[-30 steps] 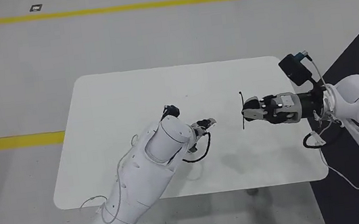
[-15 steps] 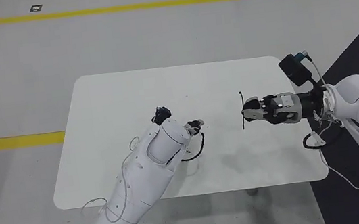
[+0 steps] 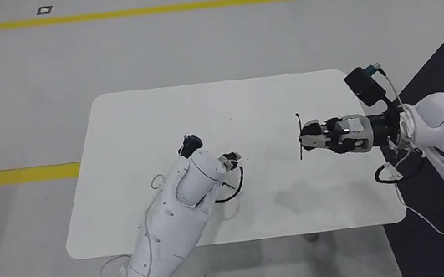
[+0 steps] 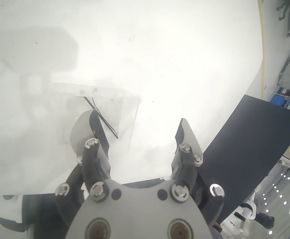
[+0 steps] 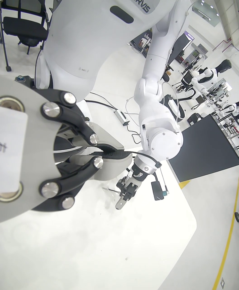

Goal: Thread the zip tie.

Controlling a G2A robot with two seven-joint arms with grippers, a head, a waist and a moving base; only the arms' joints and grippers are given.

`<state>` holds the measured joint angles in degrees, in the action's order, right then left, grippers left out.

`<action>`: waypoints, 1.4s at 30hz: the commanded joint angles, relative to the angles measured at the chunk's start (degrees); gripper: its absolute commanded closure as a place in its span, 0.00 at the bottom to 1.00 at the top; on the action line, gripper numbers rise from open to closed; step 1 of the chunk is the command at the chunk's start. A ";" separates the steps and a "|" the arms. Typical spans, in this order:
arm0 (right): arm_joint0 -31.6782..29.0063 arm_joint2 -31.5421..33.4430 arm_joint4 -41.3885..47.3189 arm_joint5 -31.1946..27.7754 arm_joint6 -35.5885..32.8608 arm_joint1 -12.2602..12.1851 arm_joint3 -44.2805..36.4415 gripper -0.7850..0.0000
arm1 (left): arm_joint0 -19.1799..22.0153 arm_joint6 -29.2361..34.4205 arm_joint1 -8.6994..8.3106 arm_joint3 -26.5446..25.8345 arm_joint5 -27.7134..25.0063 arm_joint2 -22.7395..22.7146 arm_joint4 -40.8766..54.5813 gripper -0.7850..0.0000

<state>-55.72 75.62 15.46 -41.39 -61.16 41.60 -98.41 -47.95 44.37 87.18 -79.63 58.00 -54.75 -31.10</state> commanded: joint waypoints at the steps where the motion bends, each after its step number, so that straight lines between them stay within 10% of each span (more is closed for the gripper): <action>1: 0.00 0.00 0.00 0.00 0.00 0.00 0.00 1.00 | -2.22 1.92 0.27 -2.10 0.00 -1.72 -4.23 0.29; 10: 0.00 0.00 0.00 0.00 0.00 0.00 0.00 1.00 | -5.81 1.93 3.03 -2.35 0.00 -3.36 -9.46 0.52; 21: 0.00 0.00 0.00 0.00 0.00 0.00 0.00 1.00 | -1.04 1.93 7.36 8.01 0.00 -4.74 -10.90 0.49; 30: 0.00 0.00 0.00 0.00 0.00 0.00 0.00 1.00 | -6.80 1.94 9.19 -1.76 0.00 -6.34 -15.02 0.53; 34: 0.00 0.00 0.00 0.00 0.00 0.00 0.00 1.00 | -10.97 1.94 9.36 -8.14 0.00 -7.66 -18.03 0.75; 35: 0.00 0.00 0.00 0.00 0.00 0.00 0.00 1.00 | -11.85 1.93 9.44 -9.85 0.00 -8.03 -18.12 1.00; 42: 0.00 0.00 0.00 0.00 0.00 0.00 0.00 1.00 | -13.32 1.93 9.70 -13.06 0.00 -9.45 -19.00 1.00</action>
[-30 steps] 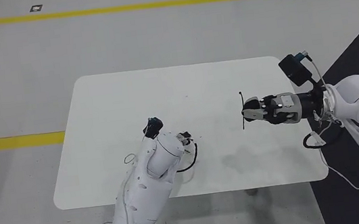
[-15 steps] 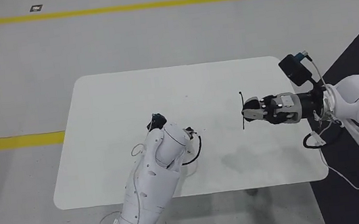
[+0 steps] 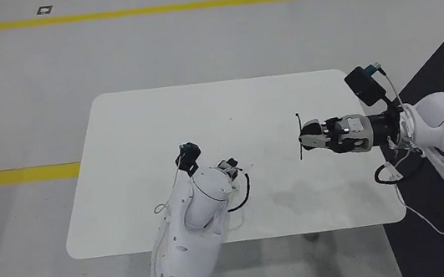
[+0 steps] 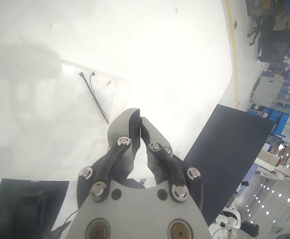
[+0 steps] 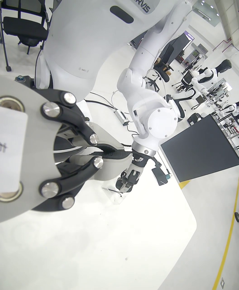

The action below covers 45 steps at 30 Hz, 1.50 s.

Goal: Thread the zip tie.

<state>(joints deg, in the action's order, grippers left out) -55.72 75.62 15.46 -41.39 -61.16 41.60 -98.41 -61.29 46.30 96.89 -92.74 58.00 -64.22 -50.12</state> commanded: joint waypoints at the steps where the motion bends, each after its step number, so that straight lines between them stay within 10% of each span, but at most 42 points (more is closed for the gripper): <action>1: 0.00 0.00 0.00 0.00 0.00 0.00 0.00 1.00 | 0.03 0.00 -0.01 0.06 0.00 0.03 0.02 1.00; 13: 0.00 0.00 0.00 0.00 0.00 0.00 0.00 1.00 | -0.72 -2.91 0.94 -0.01 0.00 1.39 -2.86 1.00; 28: 0.00 0.00 0.00 0.00 0.00 0.00 0.00 1.00 | 8.51 0.00 6.16 15.73 0.00 -4.04 -7.35 1.00; 45: 0.00 0.00 0.00 0.00 0.00 0.00 0.00 1.00 | 3.94 0.00 9.21 7.74 0.00 -5.85 -10.72 1.00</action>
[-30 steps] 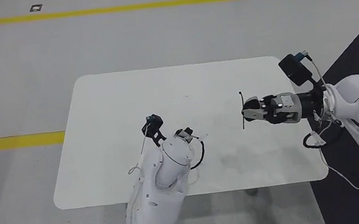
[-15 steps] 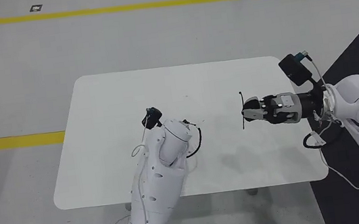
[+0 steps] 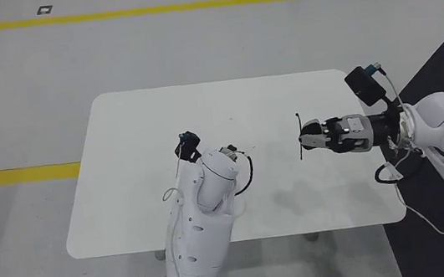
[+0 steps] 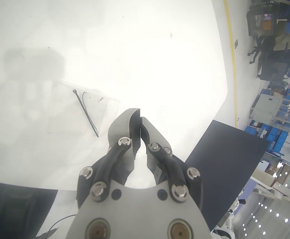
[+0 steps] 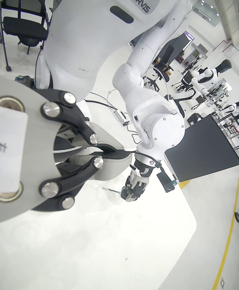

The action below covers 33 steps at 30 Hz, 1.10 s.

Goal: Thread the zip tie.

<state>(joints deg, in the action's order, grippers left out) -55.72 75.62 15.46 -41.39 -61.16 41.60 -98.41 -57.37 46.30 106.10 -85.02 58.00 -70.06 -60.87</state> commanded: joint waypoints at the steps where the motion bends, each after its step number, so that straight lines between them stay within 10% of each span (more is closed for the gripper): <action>1: 0.00 0.00 0.00 0.00 0.00 0.00 0.00 1.00 | 0.01 0.00 0.00 0.01 0.00 -0.01 0.03 1.00; 20: 0.00 0.00 0.00 0.00 0.00 0.00 0.00 1.00 | 4.95 2.10 -0.27 11.58 -2.09 -2.08 -5.13 1.00; 33: 0.00 0.00 0.00 0.00 0.00 0.00 0.00 1.00 | -1.06 1.87 1.01 4.20 -1.85 -1.77 -6.71 1.00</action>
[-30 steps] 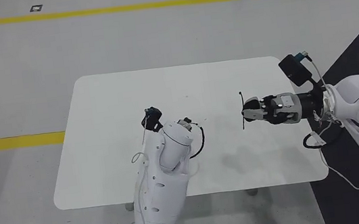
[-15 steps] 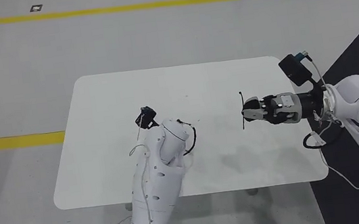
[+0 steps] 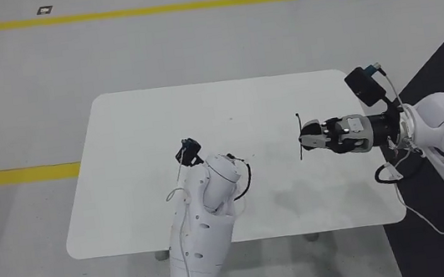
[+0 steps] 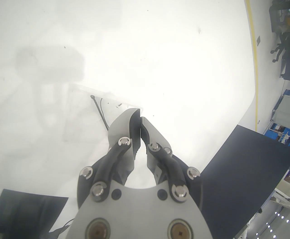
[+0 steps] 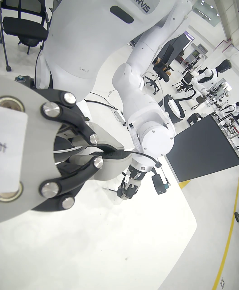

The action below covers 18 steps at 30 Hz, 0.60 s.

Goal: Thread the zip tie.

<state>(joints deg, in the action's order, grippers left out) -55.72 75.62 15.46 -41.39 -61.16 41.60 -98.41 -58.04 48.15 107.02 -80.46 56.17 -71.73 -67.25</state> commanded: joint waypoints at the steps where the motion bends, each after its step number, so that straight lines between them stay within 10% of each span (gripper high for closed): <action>1: 0.00 0.00 0.00 0.00 0.00 0.00 0.00 1.00 | -0.39 0.03 0.09 -0.36 -0.03 -0.10 -0.33 1.00; 18: 0.00 0.00 0.00 0.00 0.00 0.00 0.00 1.00 | -0.62 1.10 0.22 -0.76 -1.11 -0.50 1.14 1.00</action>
<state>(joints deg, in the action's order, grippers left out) -55.72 75.62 15.46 -41.39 -61.16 41.60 -98.41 -58.51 48.24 107.14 -80.89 56.08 -71.91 -67.55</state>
